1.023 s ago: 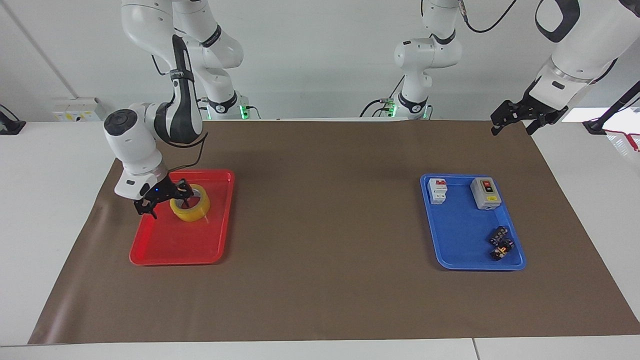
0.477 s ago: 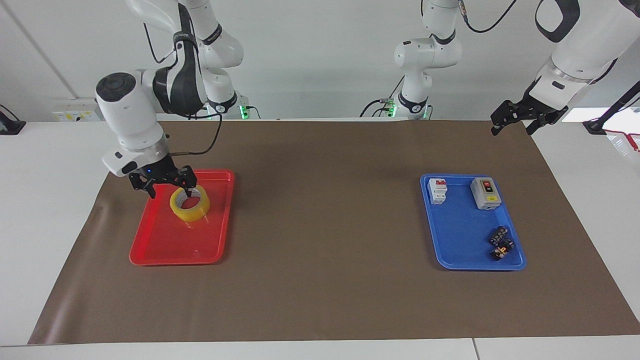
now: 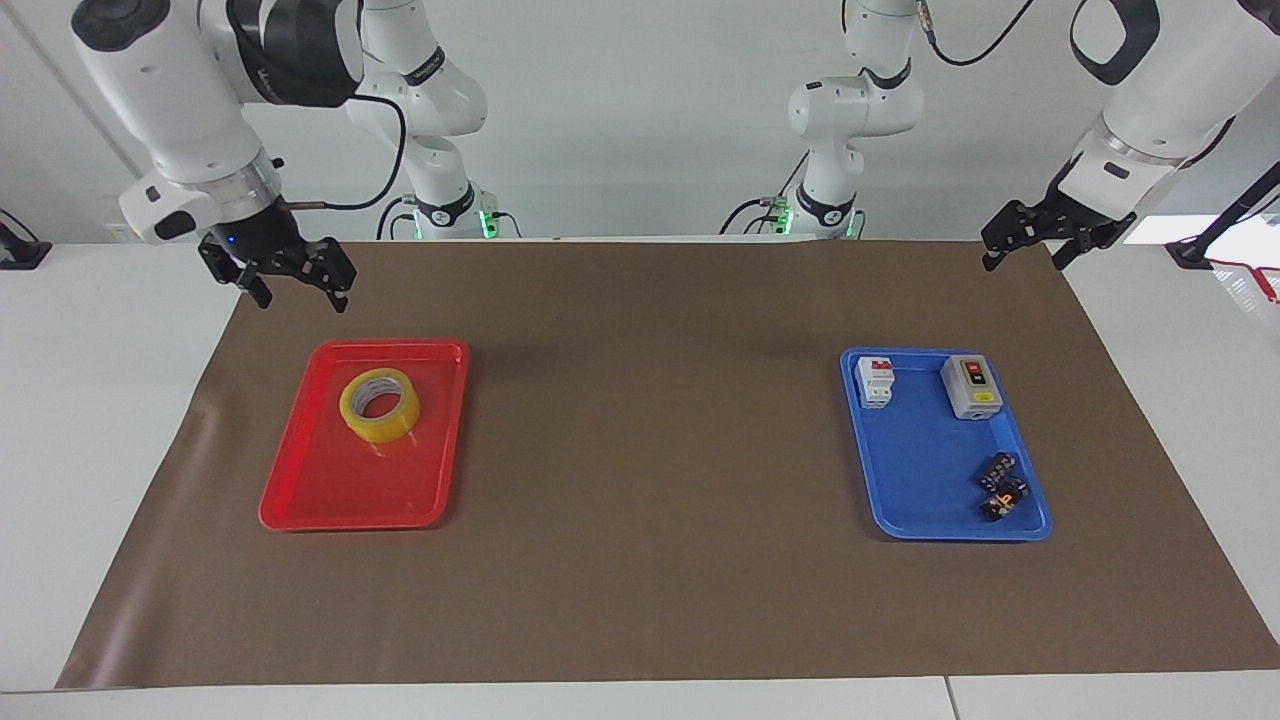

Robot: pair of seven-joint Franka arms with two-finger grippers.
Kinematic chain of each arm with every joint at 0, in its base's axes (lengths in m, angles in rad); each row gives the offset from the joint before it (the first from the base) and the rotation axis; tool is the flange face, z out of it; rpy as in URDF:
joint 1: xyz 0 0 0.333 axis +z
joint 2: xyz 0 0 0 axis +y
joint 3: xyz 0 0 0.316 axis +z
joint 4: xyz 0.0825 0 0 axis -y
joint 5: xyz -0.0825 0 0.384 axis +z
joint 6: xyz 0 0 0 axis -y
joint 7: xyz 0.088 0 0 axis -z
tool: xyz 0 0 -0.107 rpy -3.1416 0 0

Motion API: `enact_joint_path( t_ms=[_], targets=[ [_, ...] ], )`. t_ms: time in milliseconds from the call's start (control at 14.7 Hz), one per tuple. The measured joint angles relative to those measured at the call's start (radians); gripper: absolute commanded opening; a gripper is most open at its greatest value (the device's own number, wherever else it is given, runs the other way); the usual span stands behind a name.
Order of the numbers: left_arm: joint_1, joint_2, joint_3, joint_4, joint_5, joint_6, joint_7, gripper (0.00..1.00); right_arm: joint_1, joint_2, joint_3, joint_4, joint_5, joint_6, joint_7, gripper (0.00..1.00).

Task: Place and move tape with both arms

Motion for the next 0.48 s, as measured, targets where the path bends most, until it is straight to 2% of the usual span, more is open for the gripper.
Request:
enact_joint_path(
  t_ms=[136, 477],
  targets=[
    [0.0, 0.0, 0.0, 0.0, 0.0, 0.0, 0.0, 1.0, -0.01, 0.0, -0.001, 0.039, 0.0, -0.041, 0.011, 1.0],
    [0.0, 0.0, 0.0, 0.0, 0.0, 0.0, 0.0, 1.0, -0.02, 0.0, 0.006, 0.041, -0.013, -0.063, 0.011, 1.0]
  ],
)
